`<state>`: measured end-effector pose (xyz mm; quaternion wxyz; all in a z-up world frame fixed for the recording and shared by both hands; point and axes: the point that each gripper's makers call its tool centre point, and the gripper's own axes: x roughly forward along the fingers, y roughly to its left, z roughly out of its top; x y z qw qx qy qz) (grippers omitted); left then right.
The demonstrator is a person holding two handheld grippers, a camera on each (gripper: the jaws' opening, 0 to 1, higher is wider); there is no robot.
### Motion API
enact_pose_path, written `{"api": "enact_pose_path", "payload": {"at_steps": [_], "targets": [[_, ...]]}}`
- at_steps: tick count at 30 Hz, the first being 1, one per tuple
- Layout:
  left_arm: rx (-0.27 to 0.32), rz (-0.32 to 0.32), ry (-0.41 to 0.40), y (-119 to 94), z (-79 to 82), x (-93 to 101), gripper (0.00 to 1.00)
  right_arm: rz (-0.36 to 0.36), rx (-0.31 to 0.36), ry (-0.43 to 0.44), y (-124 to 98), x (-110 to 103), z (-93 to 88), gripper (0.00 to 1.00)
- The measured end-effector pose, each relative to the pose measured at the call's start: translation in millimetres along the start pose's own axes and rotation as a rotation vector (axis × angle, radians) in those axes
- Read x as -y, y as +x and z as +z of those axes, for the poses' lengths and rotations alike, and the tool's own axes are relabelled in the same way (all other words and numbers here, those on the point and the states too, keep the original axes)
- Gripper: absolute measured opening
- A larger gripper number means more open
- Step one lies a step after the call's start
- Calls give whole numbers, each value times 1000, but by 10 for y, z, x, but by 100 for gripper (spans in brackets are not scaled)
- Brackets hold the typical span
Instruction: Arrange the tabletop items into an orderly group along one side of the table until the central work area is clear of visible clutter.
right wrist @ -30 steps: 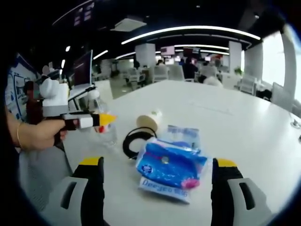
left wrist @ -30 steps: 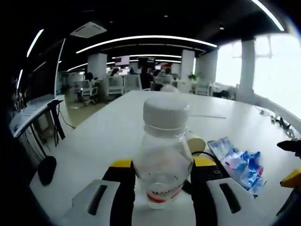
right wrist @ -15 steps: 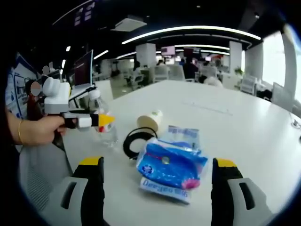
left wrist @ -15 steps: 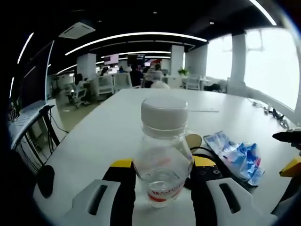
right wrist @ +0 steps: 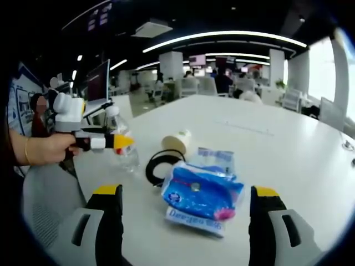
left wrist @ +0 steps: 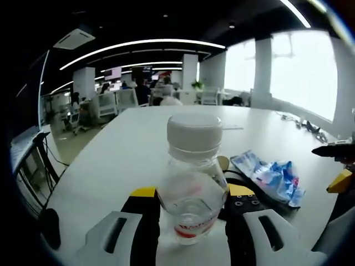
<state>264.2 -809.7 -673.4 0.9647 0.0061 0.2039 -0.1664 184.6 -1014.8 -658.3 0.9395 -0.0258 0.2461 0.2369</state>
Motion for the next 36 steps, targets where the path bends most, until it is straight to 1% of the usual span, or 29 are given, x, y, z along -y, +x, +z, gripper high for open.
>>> {"api": "enact_pose_path", "payload": {"at_steps": [3, 13, 16, 21, 23, 24, 25, 26, 27, 28, 31, 34, 36], "targets": [[1, -9, 5, 1, 1, 2, 44, -3, 7, -1, -11, 1, 19, 93], [7, -116, 41, 4, 6, 17, 44, -5, 12, 0, -33, -15, 22, 93], [8, -125, 49, 1, 4, 26, 44, -6, 6, -5, -46, -20, 9, 93], [15, -129, 45, 2, 8, 27, 44, -13, 13, -4, -69, -25, 18, 93], [14, -124, 18, 2, 1, 30, 44, -15, 12, -7, -77, -27, 20, 93], [8, -108, -15, 0, -17, 20, 45, -16, 13, -6, -80, -29, 20, 93], [-14, -103, -53, 2, -68, 23, 45, -16, 14, -5, -82, -36, 19, 93], [-20, -98, -77, 9, -107, 13, 46, -17, 14, -4, -82, -38, 16, 93], [-7, -93, -82, 10, -108, 2, 47, -17, 13, -4, -82, -43, 12, 93], [31, -93, -97, -1, -74, 8, 48, -17, 13, -3, -82, -47, 8, 93], [38, -85, -72, -45, -78, 32, 53, -20, 14, -3, -88, -49, -3, 93], [43, -80, -69, -47, -65, 34, 53, -19, 9, -2, -92, -49, -27, 93], [59, -69, -70, -51, -26, 27, 53, -18, 6, -3, -94, -50, -36, 93]]}}
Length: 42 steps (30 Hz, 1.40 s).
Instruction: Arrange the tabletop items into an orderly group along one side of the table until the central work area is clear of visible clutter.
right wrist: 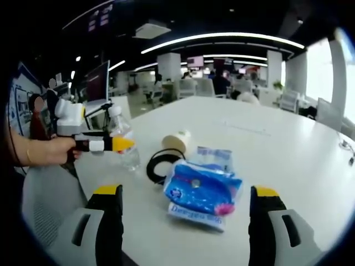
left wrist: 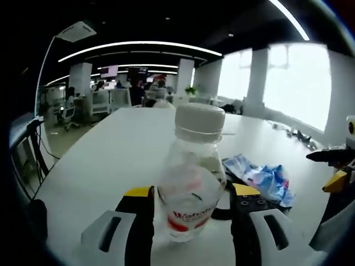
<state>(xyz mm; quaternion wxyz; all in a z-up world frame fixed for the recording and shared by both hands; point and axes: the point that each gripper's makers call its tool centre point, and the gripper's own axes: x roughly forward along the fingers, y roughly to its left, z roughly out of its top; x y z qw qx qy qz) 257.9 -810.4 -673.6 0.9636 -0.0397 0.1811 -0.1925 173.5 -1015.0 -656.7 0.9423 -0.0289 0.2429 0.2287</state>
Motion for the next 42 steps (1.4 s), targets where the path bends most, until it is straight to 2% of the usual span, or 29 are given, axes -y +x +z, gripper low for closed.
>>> {"api": "enact_pose_path", "payload": {"at_steps": [6, 12, 23, 33, 42], "targets": [[11, 31, -1, 18, 53, 6, 51, 4, 9, 2, 0, -18, 13, 93], [1, 63, 9, 53, 60, -30, 44, 3, 17, 2, -2, -13, 37, 93], [-21, 43, 41, 73, 57, -38, 43, -2, 5, -2, 28, 24, 13, 93], [-20, 27, 33, 143, 104, -92, 41, 12, -24, -9, 102, -14, -22, 93], [-5, 15, 45, 218, 230, -186, 41, 32, -44, -27, 179, -48, -13, 93]]}}
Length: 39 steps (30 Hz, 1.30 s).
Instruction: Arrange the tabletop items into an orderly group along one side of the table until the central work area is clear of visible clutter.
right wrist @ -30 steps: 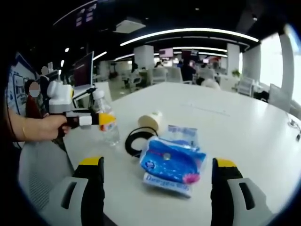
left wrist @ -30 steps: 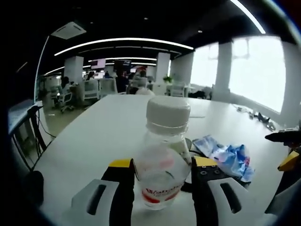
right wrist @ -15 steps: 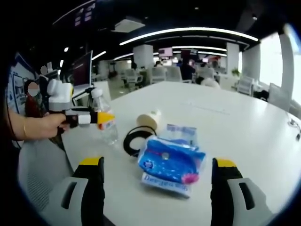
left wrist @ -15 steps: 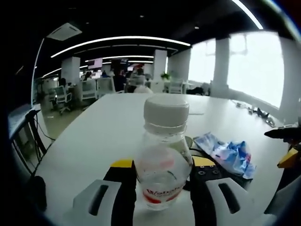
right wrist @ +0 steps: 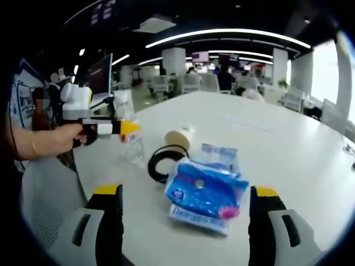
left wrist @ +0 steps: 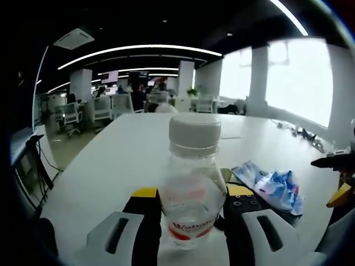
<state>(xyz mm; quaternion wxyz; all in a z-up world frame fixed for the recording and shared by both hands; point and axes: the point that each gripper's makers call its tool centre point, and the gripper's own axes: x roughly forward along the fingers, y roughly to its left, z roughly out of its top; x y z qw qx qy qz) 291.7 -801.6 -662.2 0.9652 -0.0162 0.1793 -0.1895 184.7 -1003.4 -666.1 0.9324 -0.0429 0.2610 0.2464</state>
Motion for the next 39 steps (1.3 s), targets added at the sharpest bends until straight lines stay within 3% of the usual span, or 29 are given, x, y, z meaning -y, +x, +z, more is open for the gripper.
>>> {"api": "enact_pose_path", "payload": {"at_steps": [29, 39], "targets": [[25, 27, 5, 430, 298, -569, 41, 36, -39, -11, 224, 27, -1, 93], [22, 33, 13, 592, 317, -727, 41, 33, -40, 4, 325, 77, 7, 93]]}}
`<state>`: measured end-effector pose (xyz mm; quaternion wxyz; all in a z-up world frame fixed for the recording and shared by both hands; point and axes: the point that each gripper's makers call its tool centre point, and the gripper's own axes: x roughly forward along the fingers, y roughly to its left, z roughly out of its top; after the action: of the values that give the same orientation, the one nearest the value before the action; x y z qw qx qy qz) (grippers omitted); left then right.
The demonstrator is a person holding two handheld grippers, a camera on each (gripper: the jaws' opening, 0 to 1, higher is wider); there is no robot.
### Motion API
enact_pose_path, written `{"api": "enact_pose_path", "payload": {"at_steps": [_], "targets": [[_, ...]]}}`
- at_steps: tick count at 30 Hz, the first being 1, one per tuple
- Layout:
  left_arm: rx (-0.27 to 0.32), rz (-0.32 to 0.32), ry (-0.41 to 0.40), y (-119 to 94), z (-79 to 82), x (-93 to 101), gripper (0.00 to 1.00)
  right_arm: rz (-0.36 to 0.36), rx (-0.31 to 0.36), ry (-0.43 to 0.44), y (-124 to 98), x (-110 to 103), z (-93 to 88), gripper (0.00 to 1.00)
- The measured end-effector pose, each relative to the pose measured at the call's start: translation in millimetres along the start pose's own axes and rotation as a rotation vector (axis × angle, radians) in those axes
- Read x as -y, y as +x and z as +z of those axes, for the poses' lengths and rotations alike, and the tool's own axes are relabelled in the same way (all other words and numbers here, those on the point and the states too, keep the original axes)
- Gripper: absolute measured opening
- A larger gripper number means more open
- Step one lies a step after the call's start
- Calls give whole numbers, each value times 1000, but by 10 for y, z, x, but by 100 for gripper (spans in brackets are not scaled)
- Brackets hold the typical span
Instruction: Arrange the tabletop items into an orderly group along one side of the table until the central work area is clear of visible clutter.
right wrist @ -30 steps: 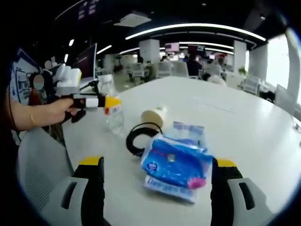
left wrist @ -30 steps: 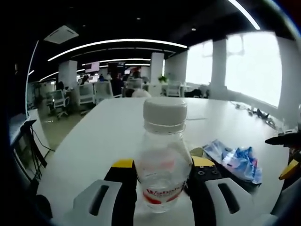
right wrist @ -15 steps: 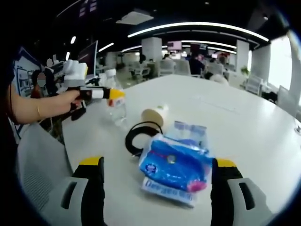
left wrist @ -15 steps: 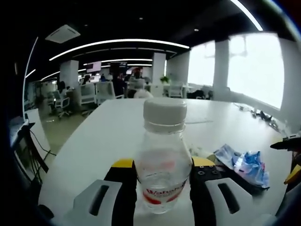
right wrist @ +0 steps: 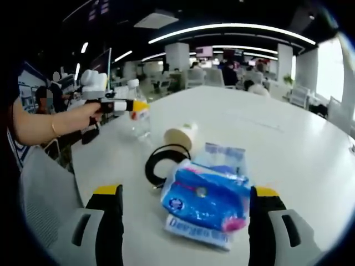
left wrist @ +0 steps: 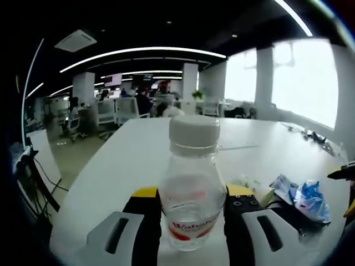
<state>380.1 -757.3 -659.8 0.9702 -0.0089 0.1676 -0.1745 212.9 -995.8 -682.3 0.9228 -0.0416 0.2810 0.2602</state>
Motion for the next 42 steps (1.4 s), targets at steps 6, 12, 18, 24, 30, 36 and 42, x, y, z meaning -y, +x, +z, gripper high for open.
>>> {"api": "enact_pose_path", "payload": {"at_steps": [6, 12, 18, 24, 30, 36, 42], "targets": [[-2, -3, -8, 120, -19, -37, 41, 11, -10, 13, 69, -22, -10, 92], [6, -7, -10, 225, 8, -65, 41, 16, -7, 19, 113, -24, 6, 92], [8, -17, 13, 308, 45, -99, 41, 13, -11, 10, 141, -5, 0, 92], [18, -13, 2, 382, 74, -197, 41, 12, -21, 10, 181, -13, -24, 92], [25, -27, -9, 433, 99, -229, 41, 11, -21, -2, 223, -20, -9, 90], [40, -52, 16, 450, 104, -188, 41, 17, -23, -7, 260, -26, 5, 90], [52, -60, 19, 467, 109, -202, 42, 19, -22, -5, 285, -18, 10, 90]]}}
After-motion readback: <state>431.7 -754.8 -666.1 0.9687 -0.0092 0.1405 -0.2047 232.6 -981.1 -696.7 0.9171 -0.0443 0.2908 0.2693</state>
